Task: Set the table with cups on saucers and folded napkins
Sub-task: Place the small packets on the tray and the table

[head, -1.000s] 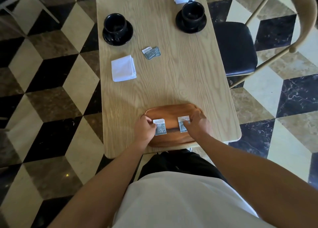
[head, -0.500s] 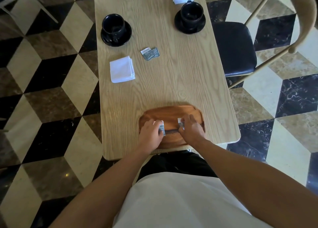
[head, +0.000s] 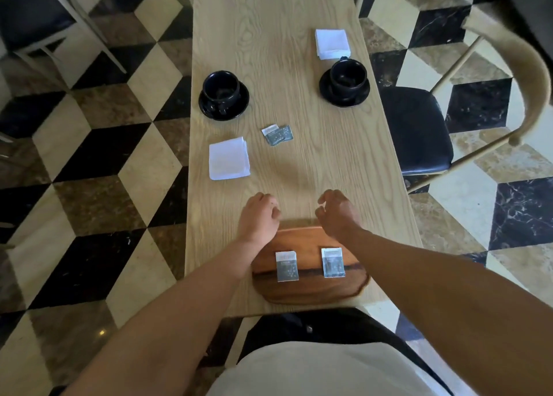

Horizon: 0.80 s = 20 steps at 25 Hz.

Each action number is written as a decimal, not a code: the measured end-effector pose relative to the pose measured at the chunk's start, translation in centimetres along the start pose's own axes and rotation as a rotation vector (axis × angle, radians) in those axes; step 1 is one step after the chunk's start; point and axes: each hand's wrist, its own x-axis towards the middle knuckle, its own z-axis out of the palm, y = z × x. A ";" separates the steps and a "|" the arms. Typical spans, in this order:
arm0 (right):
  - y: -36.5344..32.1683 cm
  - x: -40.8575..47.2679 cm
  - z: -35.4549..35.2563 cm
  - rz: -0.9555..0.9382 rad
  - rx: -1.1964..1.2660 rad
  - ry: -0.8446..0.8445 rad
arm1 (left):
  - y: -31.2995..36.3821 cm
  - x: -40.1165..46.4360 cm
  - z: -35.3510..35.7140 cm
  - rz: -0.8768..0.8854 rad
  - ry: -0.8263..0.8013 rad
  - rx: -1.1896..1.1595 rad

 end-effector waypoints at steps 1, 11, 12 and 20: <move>-1.0 2.1 -0.6 -0.024 0.010 0.001 | 0.2 2.2 -0.6 -0.033 0.006 -0.013; -5.8 22.8 0.4 -0.443 -0.086 0.192 | -1.9 21.0 1.3 -0.013 0.183 0.183; -5.8 23.9 0.7 -0.501 -0.111 0.199 | -2.2 22.2 1.7 -0.056 0.195 0.212; -4.4 24.6 2.2 -0.592 -0.084 0.255 | -2.9 22.9 3.0 -0.116 0.247 0.106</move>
